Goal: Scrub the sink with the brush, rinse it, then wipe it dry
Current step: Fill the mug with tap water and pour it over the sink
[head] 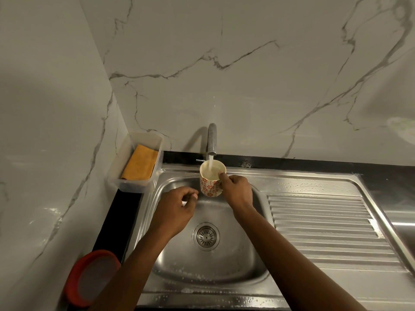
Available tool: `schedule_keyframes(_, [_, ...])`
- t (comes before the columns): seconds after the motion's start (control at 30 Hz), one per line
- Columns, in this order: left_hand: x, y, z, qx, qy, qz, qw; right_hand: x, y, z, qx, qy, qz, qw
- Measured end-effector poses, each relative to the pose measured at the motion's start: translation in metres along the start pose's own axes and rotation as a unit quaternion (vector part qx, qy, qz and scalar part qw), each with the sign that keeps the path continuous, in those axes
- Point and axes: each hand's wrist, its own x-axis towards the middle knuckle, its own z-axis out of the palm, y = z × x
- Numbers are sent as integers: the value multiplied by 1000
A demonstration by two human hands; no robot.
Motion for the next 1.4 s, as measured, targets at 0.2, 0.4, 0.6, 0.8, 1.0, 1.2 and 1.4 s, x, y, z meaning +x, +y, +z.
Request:
schedule_keyframes(0.2, [-1,0,-1,-4,0,-1,1000,-2,-2,1,3,0,5,1000])
schedule_keyframes(0.4, [-4,-3,-4,-13,-3,-2,1000,-4,-6,2,1,2,9,1000])
schedule_keyframes(0.6, [-8,-9,-9,-14,-10,-2,1000,-7,-10,3,1,9,18,1000])
schedule_keyframes(0.8, [-13,-15,-11,-12,-19,-1,1000,-10,-11,4,7,13,30,999])
schedule_keyframes(1.0, [-26,-25,-12,-2,-42,1,999,-20,-6,-2,4,8,36,999])
schedule_keyframes(1.2, [-74,-28,-4,17,-75,-36,996,-39,22,-29,24,-26,25,999])
schedule_keyframes(1.4, [-159,-37,26,25,-57,-104,993,-66,75,-75,28,-99,20,994])
